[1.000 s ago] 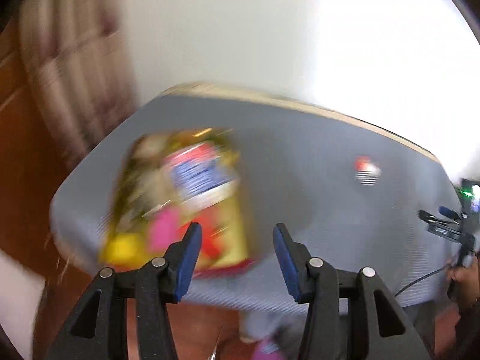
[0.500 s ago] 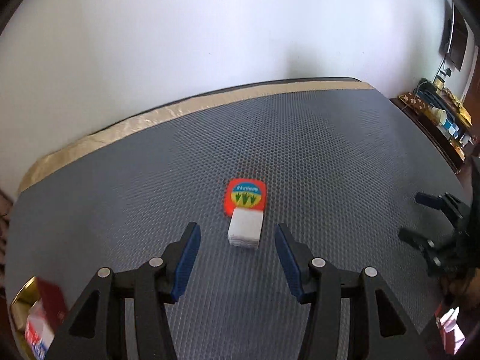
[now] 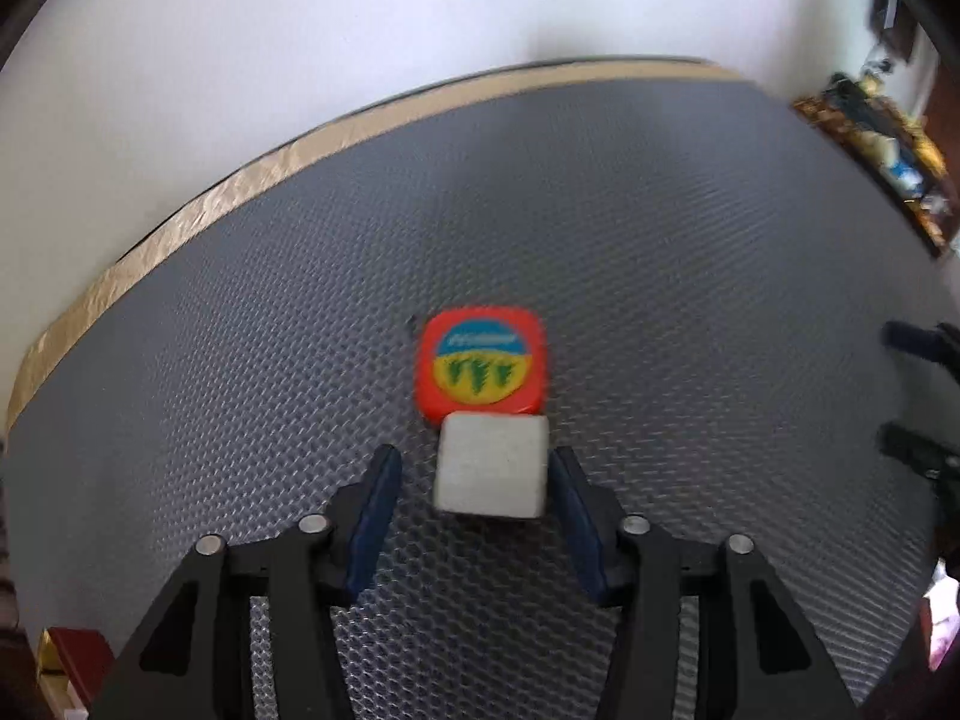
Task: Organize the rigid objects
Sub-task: 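Move the left gripper to the white cube and grasp it, then carry the white cube toward the tin while the right gripper grasps the orange-red badge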
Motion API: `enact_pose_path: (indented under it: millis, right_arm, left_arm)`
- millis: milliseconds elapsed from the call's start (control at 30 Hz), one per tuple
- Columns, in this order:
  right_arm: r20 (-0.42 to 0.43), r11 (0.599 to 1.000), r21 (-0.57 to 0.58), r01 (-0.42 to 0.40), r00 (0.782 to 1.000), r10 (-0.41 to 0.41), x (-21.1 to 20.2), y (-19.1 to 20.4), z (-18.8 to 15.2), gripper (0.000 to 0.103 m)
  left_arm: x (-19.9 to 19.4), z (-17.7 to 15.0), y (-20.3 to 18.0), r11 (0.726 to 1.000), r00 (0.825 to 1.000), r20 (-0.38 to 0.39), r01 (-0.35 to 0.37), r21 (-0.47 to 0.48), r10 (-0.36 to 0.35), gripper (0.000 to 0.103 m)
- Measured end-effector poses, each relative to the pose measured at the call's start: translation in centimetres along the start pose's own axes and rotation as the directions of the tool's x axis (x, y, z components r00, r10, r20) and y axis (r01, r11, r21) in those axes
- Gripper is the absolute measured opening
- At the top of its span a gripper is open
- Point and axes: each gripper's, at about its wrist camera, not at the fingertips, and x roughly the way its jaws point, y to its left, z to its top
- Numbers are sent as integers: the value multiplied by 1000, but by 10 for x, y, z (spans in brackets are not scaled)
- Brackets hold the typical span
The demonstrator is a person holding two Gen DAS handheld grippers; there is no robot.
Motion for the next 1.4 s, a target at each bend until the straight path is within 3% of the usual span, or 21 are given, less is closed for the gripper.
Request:
enact_pose_path:
  millis: [33,233,333,433,600,800,1000,1100,1133,1233,1333,1400]
  right_arm:
    - [-5,1000,1,0,1000,0,2,0,1,102]
    - [-14,1000,7,16,1000,-16,7,4,3,103]
    - [3,994,-8,-111,994,111,6,14,17,103]
    - [2,970,-127,-210,977,212,15,47,43,103]
    - [-52,902,-325,-285,958,283,57,102,85,103]
    - [-145,850,-432,-301,954,264,110,142,113,103]
    - [-187,825,-478,-300,953,238,138,168,120,103]
    - [-230,816,-493,-301,950,212,151,170,120,91]
    - [-216,814,-512,-273,959,186,151,172,119,83]
    - [-214,837,-483,-257,961,172,142,168,119,46]
    - [-225,874,-418,-248,960,165,131,158,116,45]
    - [-230,889,-379,-257,957,179,122,152,110,45]
  left_arm:
    - [-2,-2,3,999,999,18,37,-36,-37,30]
    - [-34,-34,6,980,996,83,59,-190,-44,30]
    - [-55,-57,8,958,992,101,99,-268,-74,30]
    - [-74,-82,10,938,990,108,126,-323,-96,30]
    - [-103,-120,12,913,990,108,126,-389,-91,30]
    - [-134,-142,15,903,991,123,95,-418,-47,30]
    - [-148,-152,26,890,989,147,88,-447,-24,30]
    - [-157,-159,30,881,988,153,89,-464,-19,30]
    - [-162,-164,34,874,988,153,84,-478,-11,30]
    - [-179,-183,47,836,987,163,93,-540,-4,30]
    - [-202,-209,73,784,985,168,65,-617,50,30]
    - [-221,-232,93,742,981,150,10,-670,123,30]
